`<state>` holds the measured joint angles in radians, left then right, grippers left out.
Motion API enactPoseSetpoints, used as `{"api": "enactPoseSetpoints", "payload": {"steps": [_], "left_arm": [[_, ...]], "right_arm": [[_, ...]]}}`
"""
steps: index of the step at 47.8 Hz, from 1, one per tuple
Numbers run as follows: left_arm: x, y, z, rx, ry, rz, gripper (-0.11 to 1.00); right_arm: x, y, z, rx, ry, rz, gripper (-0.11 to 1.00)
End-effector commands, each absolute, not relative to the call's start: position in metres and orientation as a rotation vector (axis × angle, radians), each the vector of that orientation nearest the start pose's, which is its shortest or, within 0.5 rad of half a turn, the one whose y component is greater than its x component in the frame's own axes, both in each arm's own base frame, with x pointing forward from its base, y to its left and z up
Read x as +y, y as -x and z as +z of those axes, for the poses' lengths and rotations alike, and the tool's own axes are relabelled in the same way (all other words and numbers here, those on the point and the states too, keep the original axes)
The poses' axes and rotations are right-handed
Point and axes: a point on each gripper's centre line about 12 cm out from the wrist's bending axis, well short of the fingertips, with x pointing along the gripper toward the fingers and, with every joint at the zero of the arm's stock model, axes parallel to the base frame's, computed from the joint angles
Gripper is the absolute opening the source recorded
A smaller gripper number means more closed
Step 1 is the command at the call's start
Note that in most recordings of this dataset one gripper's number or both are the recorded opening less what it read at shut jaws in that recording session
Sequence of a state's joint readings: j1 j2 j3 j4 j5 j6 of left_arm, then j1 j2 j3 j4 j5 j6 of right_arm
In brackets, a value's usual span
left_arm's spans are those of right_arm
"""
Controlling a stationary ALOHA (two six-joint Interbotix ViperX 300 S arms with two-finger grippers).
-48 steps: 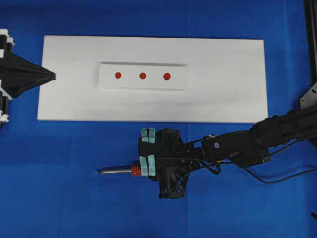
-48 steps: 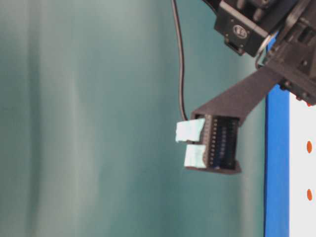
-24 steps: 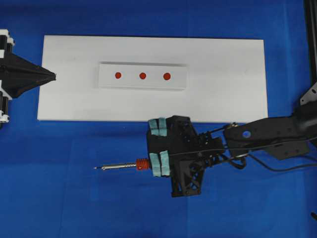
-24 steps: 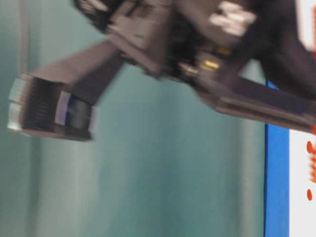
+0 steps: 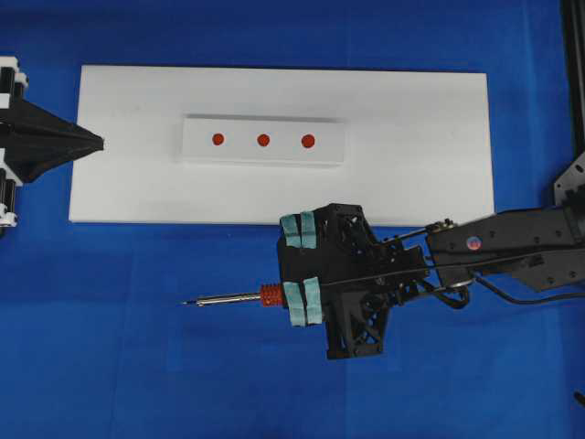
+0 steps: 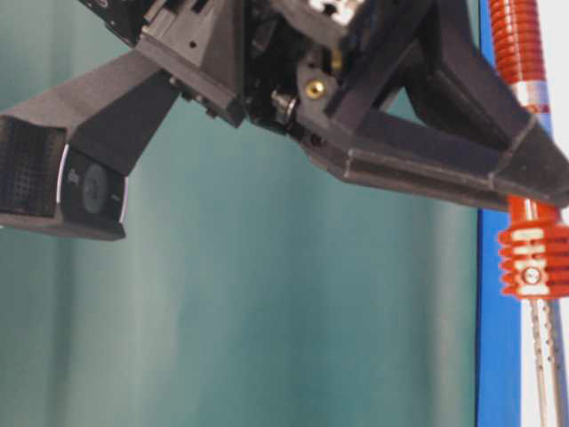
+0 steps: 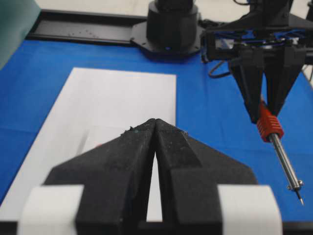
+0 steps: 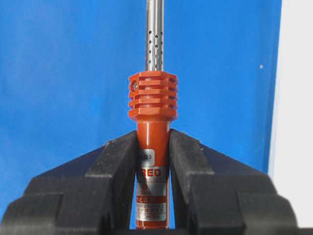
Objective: Touch the tip of the soldering iron to the mark.
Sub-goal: 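Lift the soldering iron and carry it over the white strip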
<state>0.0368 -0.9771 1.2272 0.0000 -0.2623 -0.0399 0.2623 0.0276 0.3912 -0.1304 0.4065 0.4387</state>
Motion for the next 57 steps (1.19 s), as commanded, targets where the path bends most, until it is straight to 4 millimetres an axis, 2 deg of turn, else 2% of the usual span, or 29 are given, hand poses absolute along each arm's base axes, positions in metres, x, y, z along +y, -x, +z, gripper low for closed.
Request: {"api": "enactPoseSetpoints", "payload": {"steps": [1,7,20,31,47,57], "left_arm": [[0.008,-0.194,0.275,-0.024,0.039,0.039,0.00],[0.008,-0.194,0.275,-0.022,0.039,0.039,0.00],[0.008,-0.194,0.272,-0.016,0.041,0.039,0.00],[0.008,-0.194,0.272,-0.016,0.044,0.039,0.00],[0.008,-0.194,0.272,-0.015,0.052,0.039,0.00],[0.008,-0.194,0.272,-0.016,0.052,0.039,0.00]], "right_arm": [[0.095,-0.413,0.239,0.776,-0.168,0.059,0.06],[0.074,-0.414,0.237,0.782,-0.134,0.013,0.06],[0.008,-0.416,0.236,0.795,-0.059,-0.132,0.06],[-0.032,-0.415,0.237,0.802,0.004,-0.193,0.06],[-0.074,-0.411,0.240,0.805,0.046,-0.252,0.06],[-0.082,-0.411,0.241,0.803,0.070,-0.254,0.06]]}}
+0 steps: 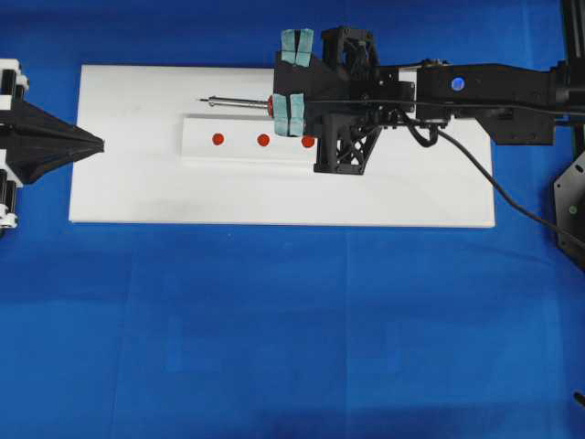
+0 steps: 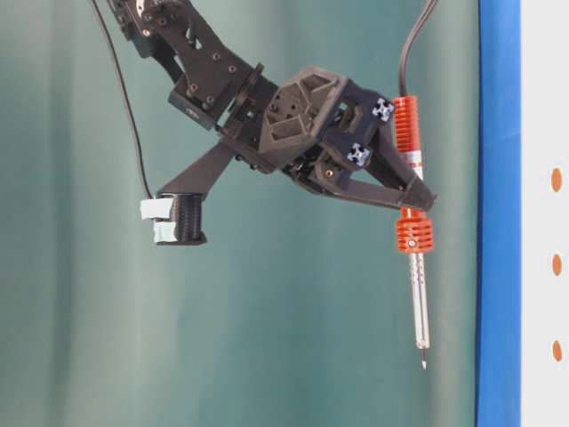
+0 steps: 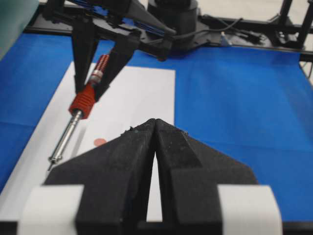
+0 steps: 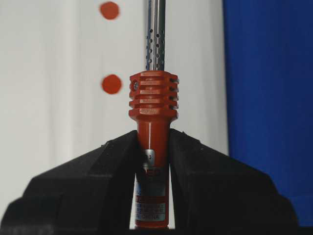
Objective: Touch the tip of the soldering iron to the mark.
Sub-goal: 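Lift the soldering iron and carry it over the white strip, then lower the iron tip onto the leftmost red dot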
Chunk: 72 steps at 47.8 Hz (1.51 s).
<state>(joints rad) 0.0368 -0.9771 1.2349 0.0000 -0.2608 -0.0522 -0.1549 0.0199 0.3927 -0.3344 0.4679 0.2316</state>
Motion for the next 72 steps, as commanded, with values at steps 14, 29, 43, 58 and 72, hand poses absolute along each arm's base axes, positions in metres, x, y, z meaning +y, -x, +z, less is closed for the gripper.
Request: {"api": "enactPoseSetpoints", "payload": {"steps": [14,29,43,58,72], "left_arm": [[0.008,-0.194,0.272,-0.016,0.052,0.039,0.00],[0.008,-0.194,0.272,-0.016,0.052,0.039,0.00],[0.008,-0.194,0.272,-0.015,0.050,0.039,0.00],[0.008,-0.194,0.272,-0.016,0.050,0.039,0.00],[0.008,-0.194,0.272,-0.016,0.050,0.039,0.00]], "right_arm": [[-0.080,-0.409,0.239,0.819,0.072,-0.254,0.06],[-0.076,-0.397,0.229,0.961,0.071,-0.275,0.06],[-0.074,-0.392,0.226,1.013,0.068,-0.280,0.06],[-0.072,-0.393,0.227,1.012,0.077,-0.272,0.06],[-0.071,-0.395,0.224,1.002,0.075,-0.264,0.06]]}}
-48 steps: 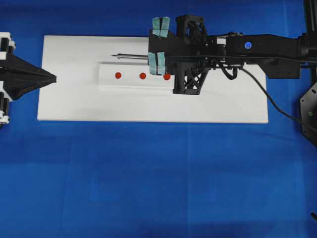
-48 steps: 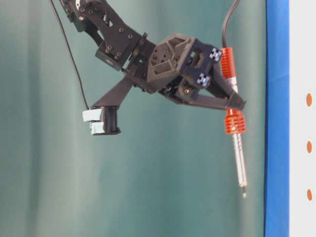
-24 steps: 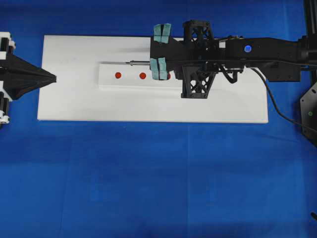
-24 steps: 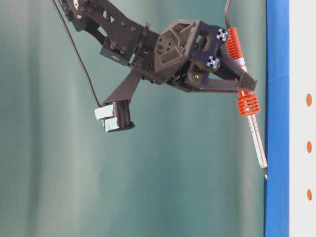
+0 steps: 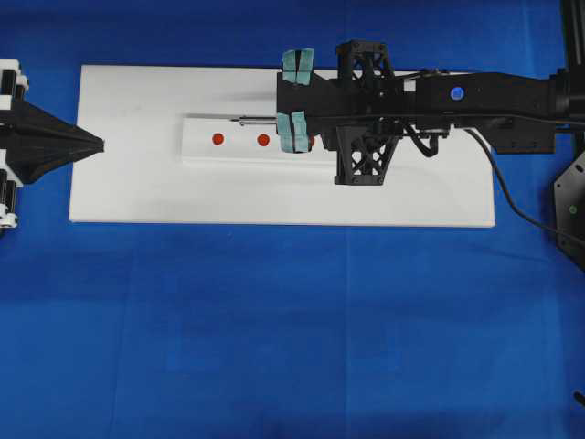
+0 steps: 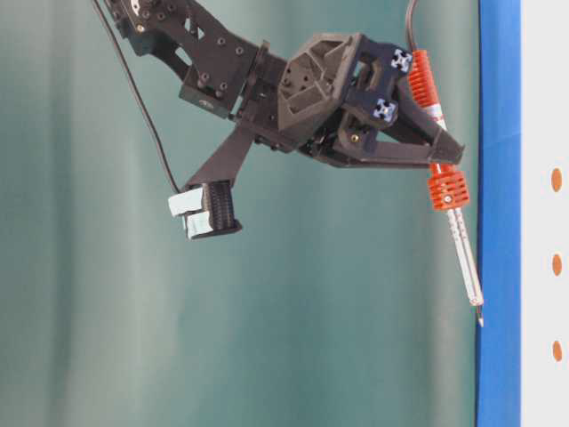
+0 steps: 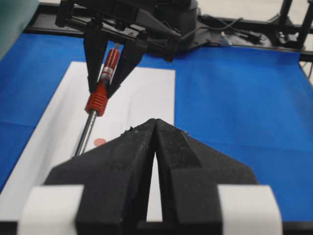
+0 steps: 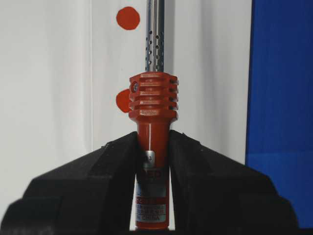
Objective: Touch the tip of the soldering iron to the mark.
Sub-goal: 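Lower the iron tip onto the leftmost red dot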
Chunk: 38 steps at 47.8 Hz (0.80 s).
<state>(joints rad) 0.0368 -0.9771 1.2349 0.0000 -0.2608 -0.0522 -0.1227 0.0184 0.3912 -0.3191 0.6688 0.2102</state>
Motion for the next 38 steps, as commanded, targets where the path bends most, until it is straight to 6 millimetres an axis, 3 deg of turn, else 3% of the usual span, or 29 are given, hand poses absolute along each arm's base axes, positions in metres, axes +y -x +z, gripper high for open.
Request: {"api": "enactPoseSetpoints", "payload": {"steps": [1,22,38], "left_arm": [[0.008,-0.194,0.272,-0.016,0.050,0.039,0.00],[0.008,-0.194,0.272,-0.015,0.050,0.039,0.00],[0.008,-0.194,0.272,-0.013,0.050,0.039,0.00]], "right_arm": [[-0.071,-0.396,0.224,0.999,0.075,-0.263,0.06],[-0.071,-0.413,0.187,1.012,0.077,-0.232,0.06],[-0.070,-0.422,0.172,1.013,0.076,-0.219,0.06]]}}
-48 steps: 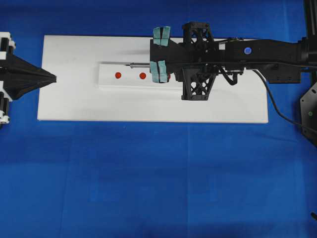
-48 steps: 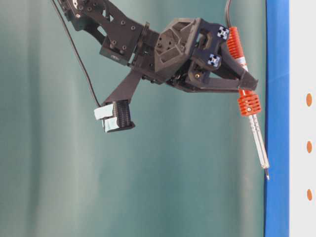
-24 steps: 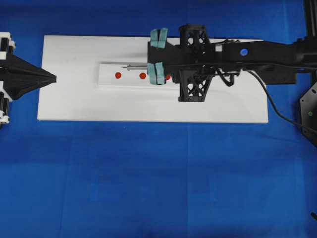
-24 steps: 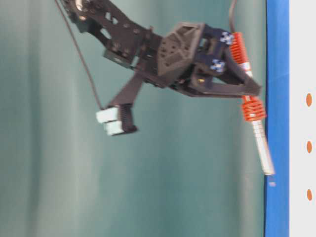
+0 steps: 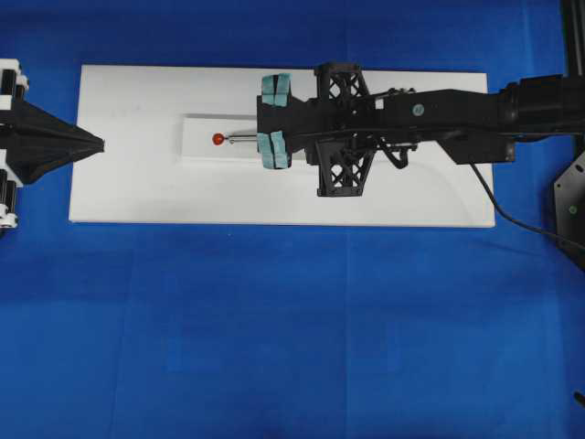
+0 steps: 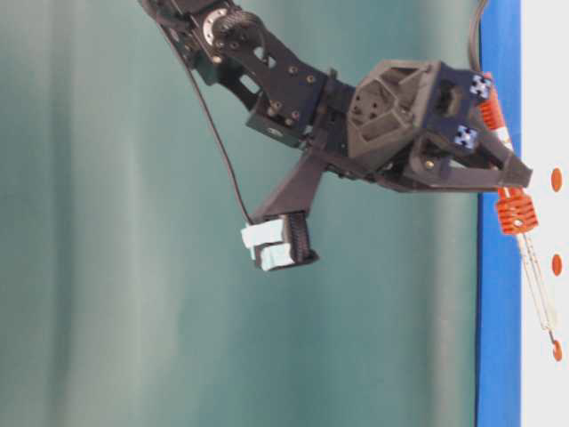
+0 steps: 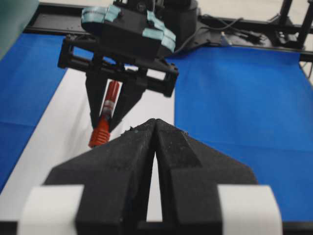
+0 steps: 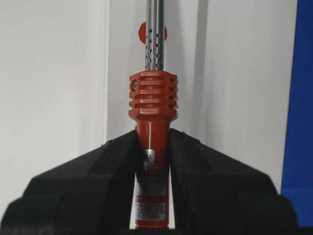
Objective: Touch the tip of the soldering iron to the mark.
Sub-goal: 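Lower the iron tip onto the leftmost red dot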
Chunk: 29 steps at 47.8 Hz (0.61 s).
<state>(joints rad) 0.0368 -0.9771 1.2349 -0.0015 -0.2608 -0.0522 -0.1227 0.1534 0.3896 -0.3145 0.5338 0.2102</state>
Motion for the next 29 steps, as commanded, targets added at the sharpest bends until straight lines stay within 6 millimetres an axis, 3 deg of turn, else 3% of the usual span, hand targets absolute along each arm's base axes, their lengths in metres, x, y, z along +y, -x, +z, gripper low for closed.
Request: {"api": "enactPoseSetpoints", "payload": {"steps": [1,29], "left_arm": [[0.0074,-0.1942,0.2715,-0.013,0.050,0.038,0.00],[0.0077,-0.1939,0.2718,-0.015,0.050,0.039,0.00]], "right_arm": [[-0.0702,-0.4215,0.1716,1.013,0.078,-0.218,0.06],[-0.0742,-0.4207,0.1711,1.019,0.072,-0.229,0.06]]}}
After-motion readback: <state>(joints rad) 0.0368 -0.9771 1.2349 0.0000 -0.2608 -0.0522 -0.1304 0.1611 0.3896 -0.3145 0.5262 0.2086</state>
